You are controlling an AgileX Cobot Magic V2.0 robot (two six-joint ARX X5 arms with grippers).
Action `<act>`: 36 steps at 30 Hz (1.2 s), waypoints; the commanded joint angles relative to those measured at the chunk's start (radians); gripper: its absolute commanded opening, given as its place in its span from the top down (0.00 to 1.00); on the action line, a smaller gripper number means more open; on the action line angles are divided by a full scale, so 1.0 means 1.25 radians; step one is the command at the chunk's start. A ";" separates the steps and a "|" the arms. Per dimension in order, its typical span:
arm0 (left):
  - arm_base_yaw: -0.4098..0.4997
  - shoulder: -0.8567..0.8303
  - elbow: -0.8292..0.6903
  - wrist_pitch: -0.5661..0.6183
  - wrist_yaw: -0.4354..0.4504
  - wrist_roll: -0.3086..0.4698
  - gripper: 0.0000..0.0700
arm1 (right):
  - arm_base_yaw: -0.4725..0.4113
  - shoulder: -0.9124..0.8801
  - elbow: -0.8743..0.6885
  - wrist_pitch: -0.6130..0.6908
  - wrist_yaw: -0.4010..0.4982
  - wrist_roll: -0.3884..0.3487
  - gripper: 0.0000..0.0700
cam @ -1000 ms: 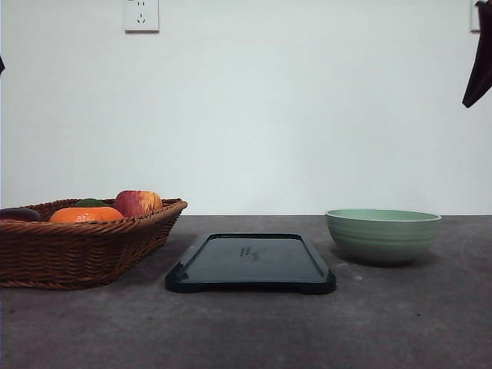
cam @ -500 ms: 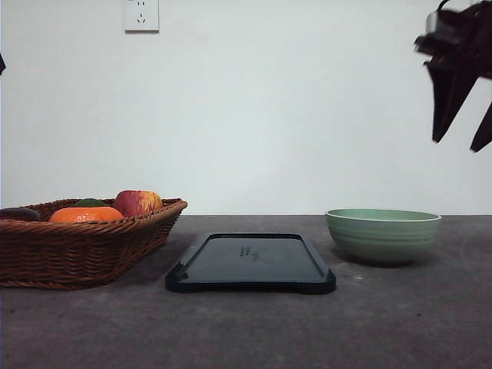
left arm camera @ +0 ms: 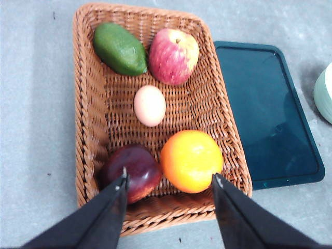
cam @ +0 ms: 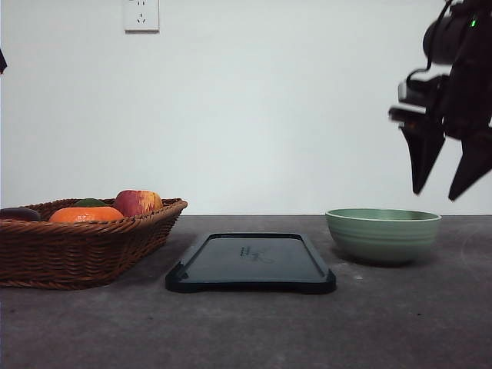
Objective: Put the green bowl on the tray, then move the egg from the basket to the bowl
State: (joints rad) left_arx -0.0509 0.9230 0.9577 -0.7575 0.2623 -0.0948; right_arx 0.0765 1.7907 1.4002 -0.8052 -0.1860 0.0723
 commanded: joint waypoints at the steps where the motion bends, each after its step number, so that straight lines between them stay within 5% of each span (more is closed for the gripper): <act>1: -0.002 0.004 0.019 0.015 0.004 -0.003 0.54 | 0.001 0.029 0.019 0.009 0.002 -0.014 0.54; 6: -0.002 0.004 0.019 0.025 0.004 -0.010 0.54 | 0.001 0.070 0.018 0.015 0.002 -0.017 0.59; 12: -0.002 0.004 0.019 0.026 0.004 -0.023 0.54 | 0.001 0.089 0.018 0.013 0.003 -0.017 1.00; 18: -0.002 0.004 0.019 0.026 0.004 -0.023 0.54 | 0.001 0.083 0.044 -0.028 0.003 -0.017 1.00; 26: -0.002 0.005 0.019 0.026 0.004 -0.023 0.55 | 0.018 0.083 0.205 -0.221 0.000 -0.029 1.00; 36: -0.002 0.005 0.019 0.025 0.004 -0.023 0.56 | 0.140 0.083 0.331 -0.281 -0.009 -0.038 1.00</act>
State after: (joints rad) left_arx -0.0509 0.9230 0.9577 -0.7357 0.2623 -0.1207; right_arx 0.2333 1.8835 1.7889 -1.1640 -0.1899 0.0323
